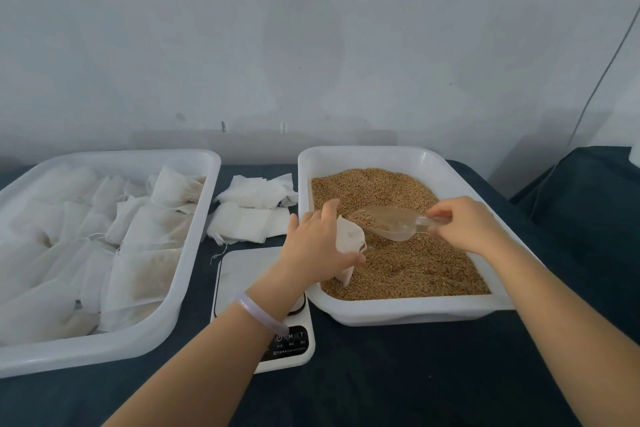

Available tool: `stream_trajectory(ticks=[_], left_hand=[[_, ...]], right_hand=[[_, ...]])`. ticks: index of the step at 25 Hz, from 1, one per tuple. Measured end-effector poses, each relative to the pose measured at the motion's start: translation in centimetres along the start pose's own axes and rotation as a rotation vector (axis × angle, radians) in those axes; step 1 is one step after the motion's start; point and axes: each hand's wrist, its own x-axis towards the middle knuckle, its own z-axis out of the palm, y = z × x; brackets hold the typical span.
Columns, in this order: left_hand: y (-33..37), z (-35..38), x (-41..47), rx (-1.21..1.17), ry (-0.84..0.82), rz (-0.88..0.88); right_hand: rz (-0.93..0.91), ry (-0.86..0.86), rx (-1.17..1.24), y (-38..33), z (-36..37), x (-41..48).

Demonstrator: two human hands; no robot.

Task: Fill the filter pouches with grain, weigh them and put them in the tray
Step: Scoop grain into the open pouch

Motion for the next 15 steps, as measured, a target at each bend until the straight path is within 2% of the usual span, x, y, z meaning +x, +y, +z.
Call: stream_trajectory(ticks=[4,9,15], left_hand=[[-0.2,-0.3,-0.6,0.015,0.052,0.030],[1.4,-0.9,1.0,0.326,0.015,0.100],[1.7,0.0,3.3,0.502,-0.151,0.203]], right_hand=[[0.003,0.041,-0.090,0.1,-1.0,-0.9],[-0.024,-0.059,-0.046,-0.4,-0.4,-1.1],[-0.044,-0.061,0.011,-0.3,0.3,-1.4]])
